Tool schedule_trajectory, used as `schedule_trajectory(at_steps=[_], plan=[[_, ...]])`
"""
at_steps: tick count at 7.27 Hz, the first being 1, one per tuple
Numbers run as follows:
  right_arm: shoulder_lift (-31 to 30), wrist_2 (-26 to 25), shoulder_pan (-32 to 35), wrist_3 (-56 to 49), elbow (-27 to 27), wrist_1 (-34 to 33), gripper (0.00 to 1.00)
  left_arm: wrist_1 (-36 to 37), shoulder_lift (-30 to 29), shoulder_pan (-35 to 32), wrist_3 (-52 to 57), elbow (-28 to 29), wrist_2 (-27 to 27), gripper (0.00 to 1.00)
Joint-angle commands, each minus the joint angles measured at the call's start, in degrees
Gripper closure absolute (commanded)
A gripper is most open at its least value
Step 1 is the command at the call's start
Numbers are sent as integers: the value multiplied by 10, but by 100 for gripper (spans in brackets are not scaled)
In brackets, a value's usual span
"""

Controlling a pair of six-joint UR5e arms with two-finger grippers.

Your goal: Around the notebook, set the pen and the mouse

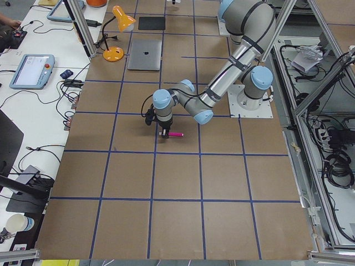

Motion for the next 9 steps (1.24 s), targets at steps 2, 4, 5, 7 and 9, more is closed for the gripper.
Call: schedule_trajectory(at_steps=[2, 4, 5, 7, 9], plan=[[56, 4, 160, 91, -150, 110, 40, 0, 0, -1, -1, 0, 2, 100], [93, 26, 226, 135, -176, 99, 41, -3, 2, 3, -11, 5, 0, 100], [122, 66, 230, 156, -180, 81, 41, -5, 13, 6, -39, 5, 2, 100], [140, 57, 258, 239, -178, 65, 41, -5, 20, -3, -152, 4, -3, 100], [157, 57, 258, 237, -173, 65, 40, -5, 31, -30, -283, 4, -8, 100]])
